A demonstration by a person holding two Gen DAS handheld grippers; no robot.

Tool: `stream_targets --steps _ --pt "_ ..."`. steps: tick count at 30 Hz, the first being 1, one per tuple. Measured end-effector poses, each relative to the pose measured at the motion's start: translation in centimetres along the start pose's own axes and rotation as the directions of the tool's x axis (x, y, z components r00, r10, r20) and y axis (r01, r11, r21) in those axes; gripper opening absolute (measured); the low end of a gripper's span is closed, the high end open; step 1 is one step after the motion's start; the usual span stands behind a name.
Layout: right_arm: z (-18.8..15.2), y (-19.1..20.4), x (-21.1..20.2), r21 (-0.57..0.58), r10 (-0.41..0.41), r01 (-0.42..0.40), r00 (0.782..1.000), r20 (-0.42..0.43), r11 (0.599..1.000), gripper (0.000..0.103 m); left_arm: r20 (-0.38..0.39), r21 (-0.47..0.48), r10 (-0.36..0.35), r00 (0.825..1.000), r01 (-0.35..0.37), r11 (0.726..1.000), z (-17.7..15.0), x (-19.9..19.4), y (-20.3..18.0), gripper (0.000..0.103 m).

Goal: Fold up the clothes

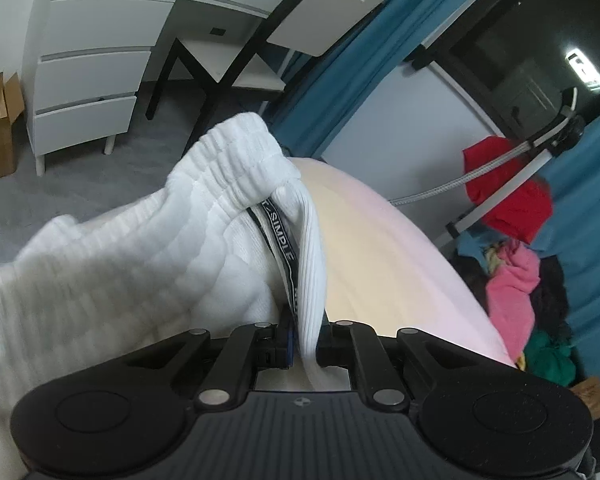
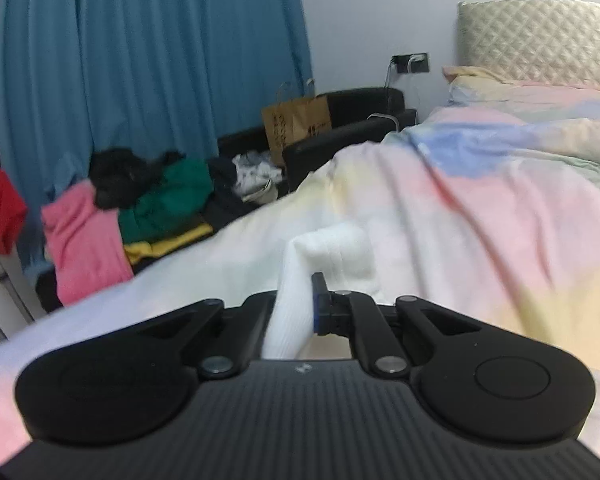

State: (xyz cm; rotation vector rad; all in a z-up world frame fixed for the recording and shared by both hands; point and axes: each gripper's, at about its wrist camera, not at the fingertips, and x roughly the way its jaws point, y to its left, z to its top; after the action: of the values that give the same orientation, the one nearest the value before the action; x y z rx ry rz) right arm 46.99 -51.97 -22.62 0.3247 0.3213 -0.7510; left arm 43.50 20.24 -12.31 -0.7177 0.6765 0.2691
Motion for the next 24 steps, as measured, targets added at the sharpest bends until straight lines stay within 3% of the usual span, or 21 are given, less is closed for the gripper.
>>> stream_targets --steps 3,5,6,8,10,12,14,19,22,24 --pt "-0.1 -0.2 1.2 -0.017 0.046 -0.048 0.997 -0.060 0.999 0.012 0.017 0.042 -0.001 1.000 0.000 0.999 -0.4 0.1 -0.6 0.014" --pt "0.1 -0.9 1.0 0.000 0.081 -0.082 0.993 -0.090 0.997 0.018 0.009 0.070 -0.039 0.999 0.038 0.997 -0.6 -0.7 -0.6 0.029" --pt "0.2 -1.7 0.3 0.023 0.088 -0.086 0.992 -0.086 0.996 0.023 0.005 0.085 -0.052 0.999 0.051 0.995 -0.8 -1.3 -0.6 0.031" --pt "0.4 -3.4 -1.2 0.071 0.101 -0.095 0.992 -0.077 0.993 0.049 -0.003 0.105 -0.062 0.998 0.062 0.993 -1.3 -2.8 -0.3 0.041" --pt "0.5 -5.2 -2.9 0.124 0.116 -0.107 0.991 -0.070 0.987 0.057 -0.012 0.113 -0.077 0.997 0.078 0.991 -2.1 -4.7 0.4 0.054" --pt "0.2 -7.2 -5.0 0.187 0.136 -0.121 0.988 -0.068 0.975 0.057 -0.022 0.105 -0.103 0.994 0.105 0.989 -3.2 -7.0 1.5 0.062" --pt "-0.1 -8.9 -7.6 0.212 0.147 -0.130 0.987 -0.063 0.969 0.058 -0.034 0.094 -0.118 0.992 0.121 0.988 -4.6 -9.5 2.8 0.077" --pt "-2.4 -11.9 -14.8 0.226 0.196 -0.190 0.981 -0.004 0.955 0.058 -0.055 -0.011 -0.178 0.982 0.178 0.984 -8.3 -14.7 7.5 0.085" --pt "-4.7 -13.8 -16.4 0.384 0.241 -0.189 0.966 -0.091 0.904 0.059 -0.116 -0.122 -0.168 0.979 0.154 0.981 -9.5 -15.4 10.1 0.085" --pt "-6.6 -14.4 -16.2 0.477 0.289 -0.180 0.943 -0.167 0.860 0.059 -0.138 -0.196 -0.167 0.976 0.138 0.971 -9.9 -15.2 11.7 0.085"
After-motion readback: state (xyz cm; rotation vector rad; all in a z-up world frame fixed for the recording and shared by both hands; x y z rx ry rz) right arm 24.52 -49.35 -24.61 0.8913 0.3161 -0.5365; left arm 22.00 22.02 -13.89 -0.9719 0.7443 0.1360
